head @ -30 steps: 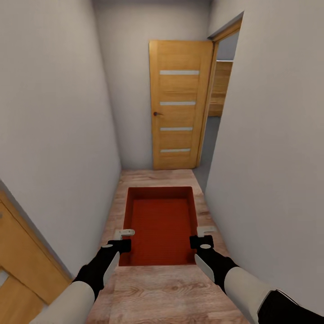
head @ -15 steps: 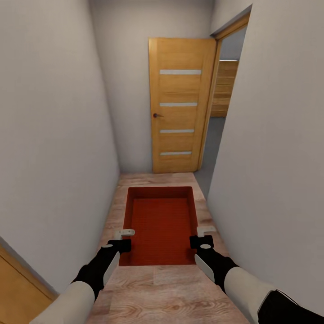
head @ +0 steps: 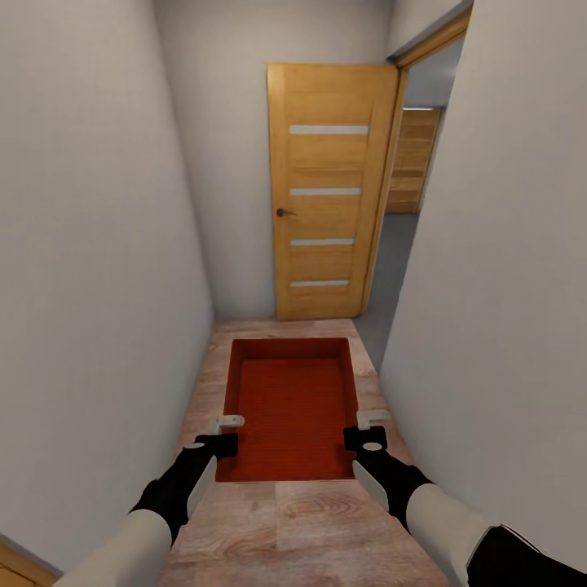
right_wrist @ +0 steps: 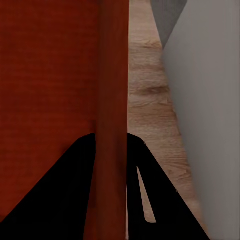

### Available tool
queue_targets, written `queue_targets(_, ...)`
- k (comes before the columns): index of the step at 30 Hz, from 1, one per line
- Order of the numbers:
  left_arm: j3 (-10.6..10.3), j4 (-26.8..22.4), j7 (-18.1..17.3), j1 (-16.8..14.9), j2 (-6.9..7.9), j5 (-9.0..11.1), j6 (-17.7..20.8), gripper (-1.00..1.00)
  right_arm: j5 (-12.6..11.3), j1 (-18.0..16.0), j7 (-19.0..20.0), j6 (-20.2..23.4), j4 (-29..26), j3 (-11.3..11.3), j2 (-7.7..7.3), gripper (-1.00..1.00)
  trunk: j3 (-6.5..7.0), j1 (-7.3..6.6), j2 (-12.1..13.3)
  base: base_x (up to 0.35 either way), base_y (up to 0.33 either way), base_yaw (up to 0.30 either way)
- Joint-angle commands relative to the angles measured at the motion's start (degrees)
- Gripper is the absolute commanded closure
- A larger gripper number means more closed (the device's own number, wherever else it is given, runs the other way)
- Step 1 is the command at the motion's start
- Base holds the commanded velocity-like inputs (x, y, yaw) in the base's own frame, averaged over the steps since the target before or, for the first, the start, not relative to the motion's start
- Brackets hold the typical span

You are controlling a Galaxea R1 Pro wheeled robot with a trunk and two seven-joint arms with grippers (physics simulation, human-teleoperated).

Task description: Move the two storage containers from the living room to the garage. In the garage, place one container on the floor and stack the other container on top of it (either order is fine).

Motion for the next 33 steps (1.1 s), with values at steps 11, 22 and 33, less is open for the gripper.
queue_targets(11, -0.53, -0.24, 0.70, -0.05, 0.05, -0.17, -0.55, 1.00, -1.42, -0.08, -0.60, 2.14, 1.52, 0.68, -0.06, 1.00, -0.12, 0.07, -0.13, 0.324, 0.000, 0.000)
queue_targets(22, -0.53, -0.25, 0.70, -0.05, 0.05, -0.17, -0.55, 1.00, -1.44, -0.08, -0.64, 2.14, 1.52, 0.68, -0.06, 1.00, -0.12, 0.07, -0.13, 0.324, 0.000, 0.000)
queue_targets(33, -0.53, -0.24, 0.70, -0.05, 0.05, -0.17, -0.55, 1.00, -1.44, -0.08, -0.62, 2.14, 1.52, 0.68, -0.06, 1.00, -0.12, 0.07, -0.13, 0.324, 0.000, 0.000)
